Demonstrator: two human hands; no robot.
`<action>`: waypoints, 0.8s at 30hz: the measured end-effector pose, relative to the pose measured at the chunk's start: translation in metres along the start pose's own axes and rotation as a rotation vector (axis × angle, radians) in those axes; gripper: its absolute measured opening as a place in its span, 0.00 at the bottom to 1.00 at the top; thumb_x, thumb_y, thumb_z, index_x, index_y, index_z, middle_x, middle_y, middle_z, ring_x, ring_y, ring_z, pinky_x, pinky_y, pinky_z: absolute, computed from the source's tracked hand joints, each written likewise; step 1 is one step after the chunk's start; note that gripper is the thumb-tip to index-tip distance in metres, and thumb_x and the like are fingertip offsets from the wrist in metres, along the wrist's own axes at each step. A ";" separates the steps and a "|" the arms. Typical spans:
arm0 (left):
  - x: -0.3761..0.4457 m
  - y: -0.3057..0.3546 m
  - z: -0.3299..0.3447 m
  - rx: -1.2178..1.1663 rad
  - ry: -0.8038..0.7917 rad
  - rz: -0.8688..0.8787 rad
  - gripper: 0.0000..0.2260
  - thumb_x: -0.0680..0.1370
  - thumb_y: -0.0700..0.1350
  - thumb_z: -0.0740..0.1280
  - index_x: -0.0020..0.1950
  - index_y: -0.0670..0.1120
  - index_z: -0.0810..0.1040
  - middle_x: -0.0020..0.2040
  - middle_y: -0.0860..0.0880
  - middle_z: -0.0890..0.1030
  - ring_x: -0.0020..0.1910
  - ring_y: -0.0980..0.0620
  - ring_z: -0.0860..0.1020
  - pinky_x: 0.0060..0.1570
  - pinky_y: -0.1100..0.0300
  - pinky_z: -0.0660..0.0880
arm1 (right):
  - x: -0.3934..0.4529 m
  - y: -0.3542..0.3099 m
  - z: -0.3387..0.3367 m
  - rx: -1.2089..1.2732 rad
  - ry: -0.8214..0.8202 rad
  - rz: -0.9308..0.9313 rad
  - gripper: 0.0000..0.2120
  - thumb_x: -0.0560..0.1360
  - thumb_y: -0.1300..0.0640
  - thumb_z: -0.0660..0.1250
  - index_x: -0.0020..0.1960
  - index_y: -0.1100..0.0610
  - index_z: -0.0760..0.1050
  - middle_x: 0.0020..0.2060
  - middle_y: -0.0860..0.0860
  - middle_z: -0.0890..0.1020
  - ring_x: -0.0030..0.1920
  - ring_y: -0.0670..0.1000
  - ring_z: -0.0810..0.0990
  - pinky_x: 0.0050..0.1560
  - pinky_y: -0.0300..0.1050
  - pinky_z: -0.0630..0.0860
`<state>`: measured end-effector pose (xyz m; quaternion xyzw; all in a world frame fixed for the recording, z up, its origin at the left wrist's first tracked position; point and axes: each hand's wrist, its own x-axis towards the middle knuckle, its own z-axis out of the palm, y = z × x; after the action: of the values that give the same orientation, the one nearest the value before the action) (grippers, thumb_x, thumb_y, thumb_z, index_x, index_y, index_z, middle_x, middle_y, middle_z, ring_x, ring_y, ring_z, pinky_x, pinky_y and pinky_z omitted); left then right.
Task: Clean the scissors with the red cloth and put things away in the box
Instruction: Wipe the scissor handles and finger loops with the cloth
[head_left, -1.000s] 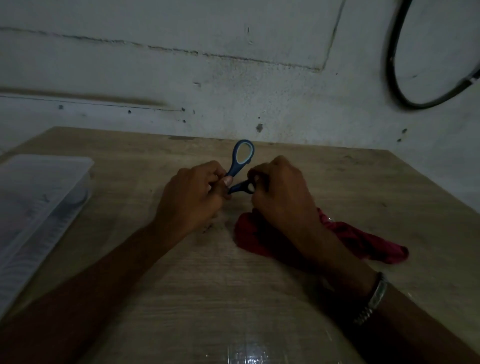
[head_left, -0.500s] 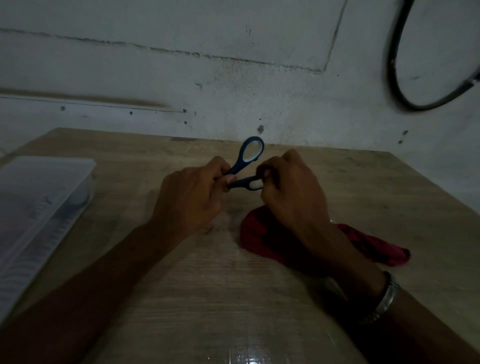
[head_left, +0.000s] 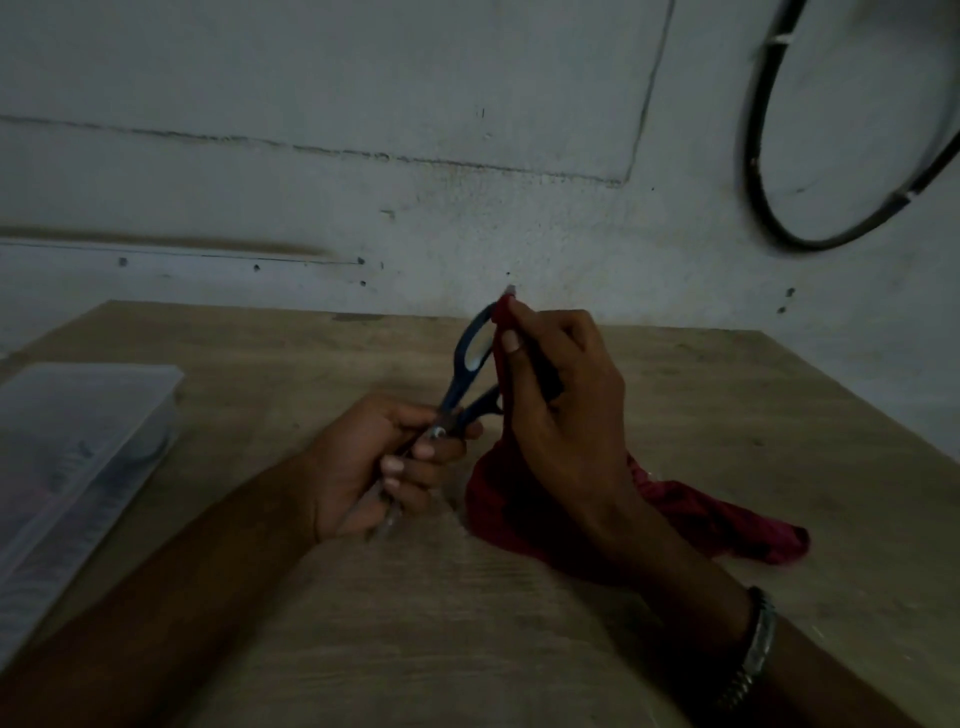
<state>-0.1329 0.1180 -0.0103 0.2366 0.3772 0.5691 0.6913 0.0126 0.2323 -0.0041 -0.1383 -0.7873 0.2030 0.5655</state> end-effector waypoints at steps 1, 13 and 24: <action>0.000 -0.002 0.002 0.017 -0.044 -0.029 0.19 0.81 0.44 0.55 0.41 0.43 0.83 0.30 0.52 0.65 0.20 0.59 0.55 0.20 0.68 0.52 | 0.000 0.001 0.000 0.010 -0.018 0.004 0.15 0.86 0.60 0.65 0.71 0.59 0.79 0.50 0.47 0.77 0.45 0.44 0.81 0.41 0.43 0.82; -0.002 -0.001 -0.003 0.006 0.066 -0.043 0.15 0.78 0.43 0.56 0.34 0.44 0.78 0.30 0.51 0.65 0.18 0.60 0.57 0.22 0.65 0.48 | -0.026 -0.006 0.015 -0.035 -0.192 0.060 0.15 0.83 0.61 0.69 0.69 0.57 0.81 0.51 0.49 0.81 0.48 0.44 0.82 0.48 0.43 0.82; 0.001 0.000 0.004 -0.034 0.063 -0.002 0.14 0.80 0.44 0.57 0.36 0.44 0.75 0.30 0.50 0.66 0.17 0.60 0.59 0.17 0.67 0.52 | -0.019 -0.002 0.010 -0.039 -0.120 0.065 0.10 0.80 0.59 0.74 0.60 0.57 0.87 0.48 0.50 0.87 0.47 0.47 0.85 0.48 0.50 0.83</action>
<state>-0.1301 0.1194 -0.0082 0.2063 0.3893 0.5818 0.6836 0.0097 0.2202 -0.0220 -0.1626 -0.8186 0.2139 0.5077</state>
